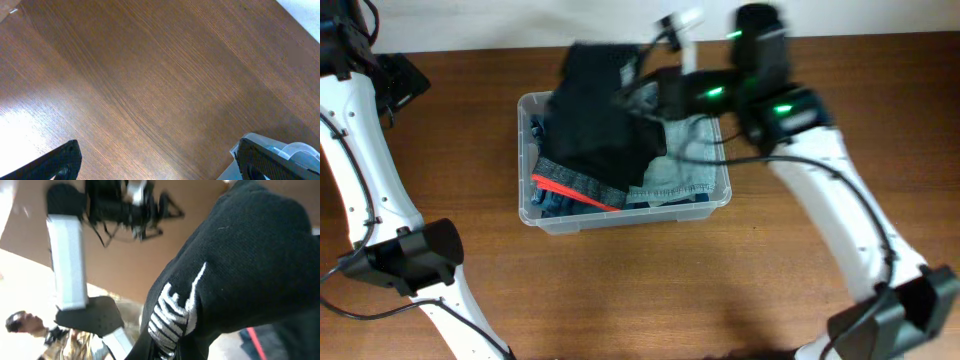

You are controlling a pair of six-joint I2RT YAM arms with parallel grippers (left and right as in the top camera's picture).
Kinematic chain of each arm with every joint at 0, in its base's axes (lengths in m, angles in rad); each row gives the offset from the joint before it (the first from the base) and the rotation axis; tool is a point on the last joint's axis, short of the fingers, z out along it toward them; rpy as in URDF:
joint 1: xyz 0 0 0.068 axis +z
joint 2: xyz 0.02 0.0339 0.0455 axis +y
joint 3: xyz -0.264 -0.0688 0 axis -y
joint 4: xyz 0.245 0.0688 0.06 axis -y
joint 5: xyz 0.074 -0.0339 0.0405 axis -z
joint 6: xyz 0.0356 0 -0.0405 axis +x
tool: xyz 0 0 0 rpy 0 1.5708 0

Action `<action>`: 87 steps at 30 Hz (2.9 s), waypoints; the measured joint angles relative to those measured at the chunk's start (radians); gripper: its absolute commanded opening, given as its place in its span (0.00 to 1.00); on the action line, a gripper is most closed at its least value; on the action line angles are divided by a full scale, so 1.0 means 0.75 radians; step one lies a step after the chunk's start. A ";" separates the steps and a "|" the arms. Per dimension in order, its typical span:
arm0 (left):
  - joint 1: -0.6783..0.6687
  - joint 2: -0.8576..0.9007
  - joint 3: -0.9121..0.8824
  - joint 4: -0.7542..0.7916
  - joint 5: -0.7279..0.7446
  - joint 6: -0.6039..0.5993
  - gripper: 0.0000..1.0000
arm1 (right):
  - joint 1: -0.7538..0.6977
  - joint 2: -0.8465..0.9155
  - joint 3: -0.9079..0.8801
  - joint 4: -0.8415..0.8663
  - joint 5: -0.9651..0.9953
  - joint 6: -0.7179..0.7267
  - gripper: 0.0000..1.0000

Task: Pack container
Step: 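Grasp the black Nike shirt and lift it left toward the container, then lower the Nike shirt into the container's left side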

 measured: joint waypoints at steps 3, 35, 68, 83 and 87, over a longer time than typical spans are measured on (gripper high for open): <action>0.000 0.000 0.000 0.000 0.000 0.000 0.99 | 0.111 0.076 0.000 0.000 0.051 -0.025 0.04; 0.000 0.000 0.000 0.001 0.000 0.000 0.99 | 0.127 0.431 0.000 -0.213 0.456 -0.104 0.57; 0.000 0.000 0.000 0.000 0.000 0.000 0.99 | 0.456 0.492 0.678 -0.843 1.210 -0.485 0.04; 0.000 0.000 0.000 0.001 0.000 -0.001 0.99 | 0.476 0.827 0.673 -0.841 1.275 -0.484 0.04; 0.000 0.000 0.000 0.001 0.000 0.000 0.99 | 0.479 0.827 0.697 -0.866 1.287 -0.485 0.04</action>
